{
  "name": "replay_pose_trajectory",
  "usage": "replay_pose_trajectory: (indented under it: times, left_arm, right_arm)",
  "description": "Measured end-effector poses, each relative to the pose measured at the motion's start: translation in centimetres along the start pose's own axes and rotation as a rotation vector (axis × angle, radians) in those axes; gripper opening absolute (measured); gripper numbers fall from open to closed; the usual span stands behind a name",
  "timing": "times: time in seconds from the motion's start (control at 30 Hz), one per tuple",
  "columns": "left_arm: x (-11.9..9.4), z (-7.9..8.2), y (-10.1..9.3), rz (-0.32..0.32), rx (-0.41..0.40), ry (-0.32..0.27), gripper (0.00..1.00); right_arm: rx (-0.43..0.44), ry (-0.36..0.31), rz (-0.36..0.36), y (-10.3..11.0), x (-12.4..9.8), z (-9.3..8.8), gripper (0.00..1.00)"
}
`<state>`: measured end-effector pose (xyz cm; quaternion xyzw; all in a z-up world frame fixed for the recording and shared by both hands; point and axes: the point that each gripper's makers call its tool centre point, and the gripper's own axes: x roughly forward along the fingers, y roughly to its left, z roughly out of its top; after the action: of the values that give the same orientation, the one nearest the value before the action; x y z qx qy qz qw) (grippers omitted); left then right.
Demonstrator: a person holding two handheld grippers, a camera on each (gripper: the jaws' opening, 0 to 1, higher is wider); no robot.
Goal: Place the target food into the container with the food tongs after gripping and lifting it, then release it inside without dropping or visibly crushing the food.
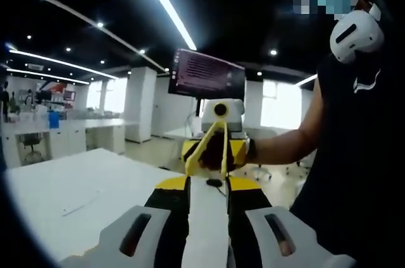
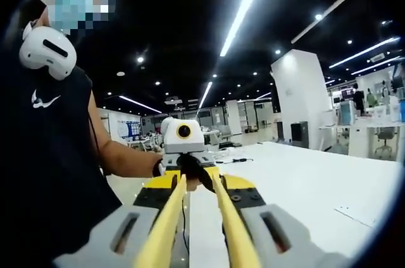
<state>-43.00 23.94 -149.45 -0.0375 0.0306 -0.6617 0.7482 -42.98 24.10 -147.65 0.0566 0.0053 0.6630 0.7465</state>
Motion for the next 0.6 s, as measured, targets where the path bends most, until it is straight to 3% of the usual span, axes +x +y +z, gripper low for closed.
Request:
replay_pose_trajectory:
  times: [0.13,0.2,0.3,0.43,0.6]
  left_arm:
    - [0.3,-0.7,-0.2,-0.003,0.007,0.052,0.16]
    - [0.2,-0.7,-0.2,-0.005,0.014,0.045,0.17]
    - [-0.4,-0.3,0.6,0.027,0.01,0.023,0.26]
    - [-1.2,0.4,0.9,0.038,0.017,0.0,0.24]
    - [-0.7,0.9,0.1,0.008,0.042,-0.011,0.18]
  right_arm:
    - [-0.016,0.029,0.005,0.2,0.1,-0.6,0.25]
    - [-0.01,0.024,0.005,0.2,0.0,-0.5,0.25]
    - [-0.021,0.026,-0.005,0.2,-0.1,-0.5,0.24]
    - [-0.019,0.012,-0.018,-0.1,-0.5,0.0,0.25]
    - [-0.011,0.008,-0.005,0.2,-0.3,-0.1,0.24]
